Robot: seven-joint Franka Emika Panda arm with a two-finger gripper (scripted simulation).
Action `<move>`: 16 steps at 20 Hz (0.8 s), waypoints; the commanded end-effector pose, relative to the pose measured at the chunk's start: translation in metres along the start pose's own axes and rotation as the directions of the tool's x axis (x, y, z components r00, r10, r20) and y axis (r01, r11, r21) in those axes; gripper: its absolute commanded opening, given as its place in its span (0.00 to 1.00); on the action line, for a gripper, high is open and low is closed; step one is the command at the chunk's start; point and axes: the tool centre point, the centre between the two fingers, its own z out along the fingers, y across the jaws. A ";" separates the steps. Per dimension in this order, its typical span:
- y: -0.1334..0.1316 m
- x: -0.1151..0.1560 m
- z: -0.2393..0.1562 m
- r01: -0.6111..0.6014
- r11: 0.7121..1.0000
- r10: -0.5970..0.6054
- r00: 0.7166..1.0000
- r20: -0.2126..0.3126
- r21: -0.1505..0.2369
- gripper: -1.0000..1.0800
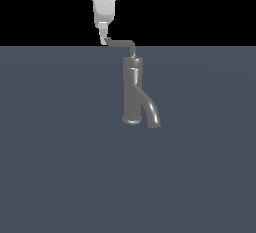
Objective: Turn on the faucet by rotating a designated handle.
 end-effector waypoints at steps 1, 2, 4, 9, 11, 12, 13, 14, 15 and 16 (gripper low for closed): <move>0.011 0.014 0.000 -0.013 1.000 0.013 1.000 -0.001 -0.005 0.00; 0.015 0.016 0.000 -0.013 1.000 0.013 1.000 -0.001 -0.005 0.00; 0.021 0.022 0.000 -0.014 1.000 0.014 1.000 -0.001 -0.006 0.00; 0.039 0.036 0.000 -0.016 1.000 0.016 1.000 -0.001 -0.007 0.00; 0.046 0.041 0.000 -0.016 1.000 0.016 1.000 -0.001 -0.007 0.00; 0.050 0.044 -0.001 -0.016 1.000 0.016 1.000 -0.001 -0.007 0.00; 0.053 0.047 0.000 -0.017 1.000 0.017 1.000 -0.001 -0.008 0.00; 0.053 0.047 0.000 -0.017 1.000 0.017 1.000 -0.001 -0.008 0.00; 0.046 0.035 0.000 0.001 1.000 -0.001 1.000 -0.002 -0.003 0.00; 0.047 0.042 0.000 0.000 1.000 0.000 1.000 -0.002 -0.004 0.00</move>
